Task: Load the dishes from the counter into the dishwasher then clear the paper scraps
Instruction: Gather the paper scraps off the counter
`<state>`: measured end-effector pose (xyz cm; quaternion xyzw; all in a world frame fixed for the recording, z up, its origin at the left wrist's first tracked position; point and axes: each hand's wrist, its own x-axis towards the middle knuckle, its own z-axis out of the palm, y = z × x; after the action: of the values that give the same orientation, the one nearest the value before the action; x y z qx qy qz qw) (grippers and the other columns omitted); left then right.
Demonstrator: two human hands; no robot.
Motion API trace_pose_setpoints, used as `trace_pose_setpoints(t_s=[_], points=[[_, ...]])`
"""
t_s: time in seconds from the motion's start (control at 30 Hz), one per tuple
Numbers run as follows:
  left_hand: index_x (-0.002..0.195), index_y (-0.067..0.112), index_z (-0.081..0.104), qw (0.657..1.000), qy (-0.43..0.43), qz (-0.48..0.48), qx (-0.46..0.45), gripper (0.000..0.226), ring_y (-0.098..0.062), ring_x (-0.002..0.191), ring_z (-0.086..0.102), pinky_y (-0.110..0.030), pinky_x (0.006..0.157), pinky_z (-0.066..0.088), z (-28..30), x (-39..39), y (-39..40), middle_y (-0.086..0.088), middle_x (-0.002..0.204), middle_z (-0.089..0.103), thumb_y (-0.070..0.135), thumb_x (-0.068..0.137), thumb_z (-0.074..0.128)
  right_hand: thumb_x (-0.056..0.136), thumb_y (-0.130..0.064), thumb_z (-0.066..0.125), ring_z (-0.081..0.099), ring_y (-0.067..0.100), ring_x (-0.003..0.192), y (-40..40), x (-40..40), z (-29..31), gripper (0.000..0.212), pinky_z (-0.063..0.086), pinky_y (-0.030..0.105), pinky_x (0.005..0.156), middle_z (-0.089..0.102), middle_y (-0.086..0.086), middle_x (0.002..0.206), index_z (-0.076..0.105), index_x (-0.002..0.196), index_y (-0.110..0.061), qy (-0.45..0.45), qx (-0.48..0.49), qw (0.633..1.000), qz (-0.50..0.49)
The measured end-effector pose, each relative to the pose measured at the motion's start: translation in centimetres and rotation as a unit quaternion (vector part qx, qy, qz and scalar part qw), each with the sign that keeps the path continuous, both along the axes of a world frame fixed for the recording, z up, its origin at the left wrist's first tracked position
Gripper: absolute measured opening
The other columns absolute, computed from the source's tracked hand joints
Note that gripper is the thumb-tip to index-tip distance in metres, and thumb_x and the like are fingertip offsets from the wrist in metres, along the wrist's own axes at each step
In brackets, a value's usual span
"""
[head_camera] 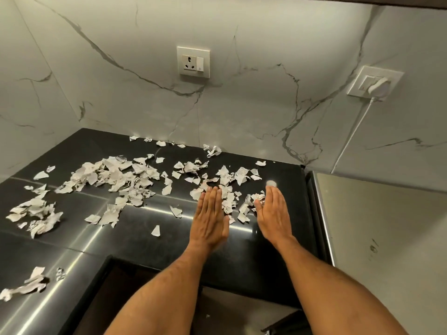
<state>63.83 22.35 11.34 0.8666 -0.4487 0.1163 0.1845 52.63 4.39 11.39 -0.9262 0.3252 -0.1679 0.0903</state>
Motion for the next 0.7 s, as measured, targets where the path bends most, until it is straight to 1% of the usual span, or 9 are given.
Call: trace_pose_setpoints(t_s=[0.07,0.23,0.33,0.4,0.47,0.53,0.63,0.7], points=[[0.158,0.0,0.011,1.0,0.004,-0.01,0.009,0.084,-0.025,0.156,0.0,-0.045,0.126,0.008,-0.9,0.8,0.0,-0.017,0.167,0.007,0.033,0.092,0.051,0.105,-0.049,0.028,0.023,0.029,0.152,0.5,0.9,-0.6,0.07,0.02,0.042,0.126,0.026,0.017,0.163,0.022,0.158,-0.005,-0.007,0.033,0.999,-0.023],[0.158,0.0,0.011,0.998,0.029,-0.023,0.041,0.081,-0.025,0.156,-0.001,-0.046,0.126,0.01,-2.9,2.1,-0.9,-0.016,0.167,0.007,0.038,0.095,0.043,0.105,-0.051,0.027,0.02,0.028,0.153,0.4,3.2,-2.9,0.07,0.021,0.042,0.126,0.024,0.015,0.164,0.021,0.159,-0.006,-0.011,0.079,0.996,-0.051],[0.158,0.0,0.011,0.997,0.044,-0.028,0.065,0.079,-0.024,0.155,-0.005,-0.045,0.126,0.008,-4.7,3.0,-1.9,-0.016,0.167,0.006,0.039,0.096,0.041,0.107,-0.049,0.028,0.015,0.026,0.154,0.1,4.6,-4.8,0.067,0.02,0.042,0.126,0.019,0.014,0.166,0.018,0.159,-0.008,-0.003,0.105,0.993,-0.049],[0.158,-0.001,0.013,0.994,0.053,-0.04,0.086,0.08,-0.025,0.155,-0.003,-0.044,0.126,0.005,-5.8,3.6,-2.9,-0.017,0.167,0.008,0.041,0.096,0.041,0.106,-0.05,0.027,0.013,0.027,0.154,-0.2,5.8,-6.1,0.069,0.022,0.044,0.126,0.016,0.014,0.167,0.018,0.159,-0.008,-0.005,0.136,0.99,-0.047],[0.157,-0.001,0.015,0.993,0.044,-0.052,0.099,0.08,-0.026,0.155,-0.001,-0.043,0.125,0.002,-6.3,3.9,-3.3,-0.018,0.166,0.009,0.045,0.097,0.039,0.105,-0.052,0.027,0.012,0.027,0.155,0.3,6.7,-6.5,0.07,0.023,0.045,0.125,0.014,0.015,0.167,0.019,0.159,-0.008,-0.013,0.147,0.988,-0.041],[0.157,-0.001,0.015,0.991,0.04,-0.062,0.115,0.08,-0.027,0.155,0.0,-0.043,0.124,-0.001,-6.6,4.4,-3.9,-0.019,0.166,0.008,0.047,0.097,0.037,0.106,-0.052,0.026,0.008,0.026,0.156,0.6,7.9,-6.7,0.07,0.02,0.045,0.126,0.009,0.012,0.169,0.017,0.16,-0.009,-0.015,0.159,0.987,-0.032],[0.158,0.0,0.011,0.988,0.044,-0.056,0.135,0.077,-0.028,0.155,-0.002,-0.043,0.124,-0.003,-7.0,6.0,-4.9,-0.019,0.166,0.004,0.042,0.097,0.034,0.106,-0.055,0.023,0.002,0.024,0.157,0.8,10.5,-6.9,0.07,0.016,0.044,0.127,0.004,0.009,0.17,0.014,0.161,-0.014,-0.02,0.177,0.984,-0.009],[0.157,-0.001,0.016,0.99,0.039,-0.04,0.133,0.076,-0.03,0.155,0.005,-0.045,0.123,0.002,-7.4,7.2,-4.7,-0.021,0.165,0.011,0.036,0.095,0.038,0.105,-0.056,0.021,0.003,0.024,0.157,1.2,12.4,-7.1,0.07,0.017,0.045,0.127,0.006,0.008,0.17,0.015,0.161,-0.014,-0.025,0.182,0.983,0.007]])
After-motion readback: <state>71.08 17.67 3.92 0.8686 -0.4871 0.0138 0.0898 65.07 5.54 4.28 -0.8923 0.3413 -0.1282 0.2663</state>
